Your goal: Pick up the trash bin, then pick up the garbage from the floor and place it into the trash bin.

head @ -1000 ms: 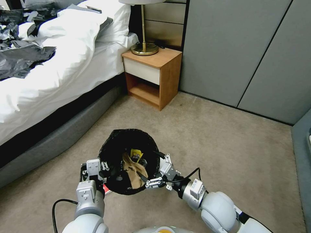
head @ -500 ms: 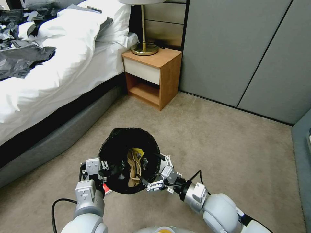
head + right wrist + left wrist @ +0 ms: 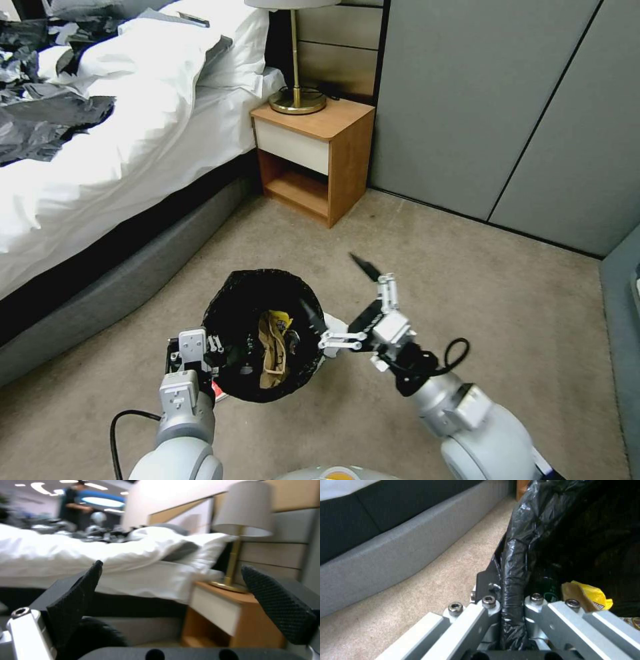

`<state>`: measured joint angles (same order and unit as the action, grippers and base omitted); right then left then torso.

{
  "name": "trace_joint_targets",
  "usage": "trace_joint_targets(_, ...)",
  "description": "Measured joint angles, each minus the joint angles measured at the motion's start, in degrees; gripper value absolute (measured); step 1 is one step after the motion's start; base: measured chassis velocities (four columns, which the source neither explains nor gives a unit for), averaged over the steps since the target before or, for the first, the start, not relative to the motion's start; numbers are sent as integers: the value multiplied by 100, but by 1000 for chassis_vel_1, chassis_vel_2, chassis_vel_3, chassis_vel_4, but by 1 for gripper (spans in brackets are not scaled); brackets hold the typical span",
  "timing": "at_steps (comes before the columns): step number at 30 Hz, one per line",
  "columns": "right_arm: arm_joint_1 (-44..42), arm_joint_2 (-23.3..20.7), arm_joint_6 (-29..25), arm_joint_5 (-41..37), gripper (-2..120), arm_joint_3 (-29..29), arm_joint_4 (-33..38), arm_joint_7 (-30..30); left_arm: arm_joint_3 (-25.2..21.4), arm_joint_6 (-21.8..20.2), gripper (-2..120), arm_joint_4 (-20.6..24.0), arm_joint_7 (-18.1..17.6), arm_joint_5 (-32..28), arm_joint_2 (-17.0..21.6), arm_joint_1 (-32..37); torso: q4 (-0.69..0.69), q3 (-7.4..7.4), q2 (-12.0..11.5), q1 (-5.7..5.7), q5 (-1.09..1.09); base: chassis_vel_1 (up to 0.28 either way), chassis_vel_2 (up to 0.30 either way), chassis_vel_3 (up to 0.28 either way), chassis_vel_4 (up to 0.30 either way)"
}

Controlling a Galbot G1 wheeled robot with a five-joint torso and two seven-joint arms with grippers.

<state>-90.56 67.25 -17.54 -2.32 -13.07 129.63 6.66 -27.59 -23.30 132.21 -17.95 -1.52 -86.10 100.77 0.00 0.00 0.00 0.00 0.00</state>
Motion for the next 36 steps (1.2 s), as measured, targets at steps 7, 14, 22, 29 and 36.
trace_joint_targets(7, -461, 402, 100, 247, 100, -176, -241, -869, -79, 50, 0, 93, -11, -101, 58, 110, 1, 0, 0, 0, 0, 0, 0, 0, 0)
trace_joint_targets(14, -340, 472, 168, 205, 100, -144, -365, -914, -111, 107, 0, 147, -42, -193, 60, 153, 0, 0, 0, 0, 0, 0, 0, 0, 0)
trace_joint_targets(22, -239, 431, 201, 119, 100, -174, -399, -930, -94, 107, 0, 151, -42, -191, 49, 120, 0, 0, 0, 0, 0, 0, 0, 0, 0)
trace_joint_targets(29, -201, 431, 231, 71, 100, -176, -391, -930, -90, 90, 0, 158, -41, -186, 52, 100, 0, 0, 0, 0, 0, 44, 41, 42, 40)
trace_joint_targets(36, -168, 429, 241, 62, 100, -170, -412, -929, -92, 85, 0, 160, -41, -183, 50, 91, 0, 0, 0, 0, 0, 84, 92, 93, 88)
